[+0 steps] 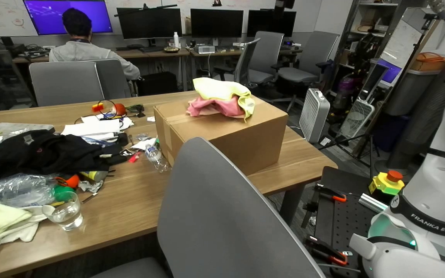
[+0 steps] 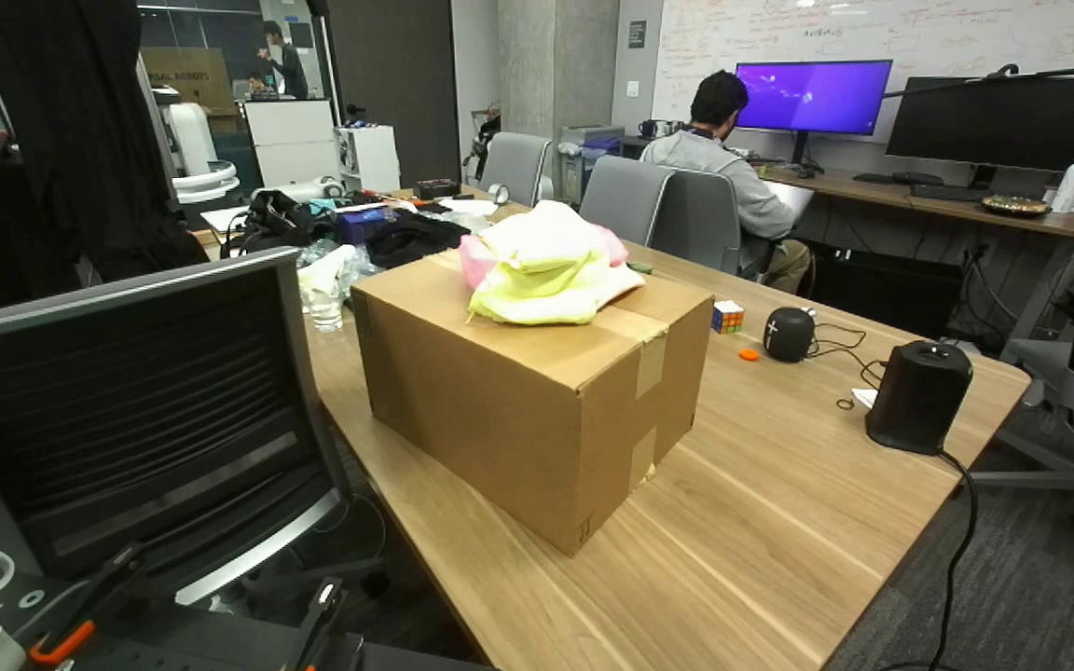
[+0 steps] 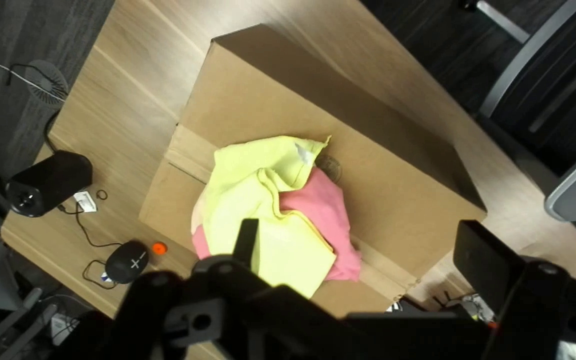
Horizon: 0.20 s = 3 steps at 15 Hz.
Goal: Place the peach and pink shirts and the yellow cloth on top of the brown box
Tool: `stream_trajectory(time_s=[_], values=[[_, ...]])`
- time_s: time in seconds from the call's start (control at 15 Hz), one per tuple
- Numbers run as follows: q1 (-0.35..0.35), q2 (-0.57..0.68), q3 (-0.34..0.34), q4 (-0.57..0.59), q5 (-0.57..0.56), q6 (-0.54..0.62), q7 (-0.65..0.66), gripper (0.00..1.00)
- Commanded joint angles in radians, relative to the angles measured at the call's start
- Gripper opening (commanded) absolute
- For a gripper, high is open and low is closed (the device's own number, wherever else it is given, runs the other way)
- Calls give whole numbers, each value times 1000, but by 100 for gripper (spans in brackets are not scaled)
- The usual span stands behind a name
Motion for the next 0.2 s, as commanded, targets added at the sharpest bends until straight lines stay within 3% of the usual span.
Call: stream_trajectory(time_s=[0.0, 0.13], values=[[21, -133, -43, -76, 71, -39, -91, 100], [23, -178, -56, -107, 104, -73, -113, 100]])
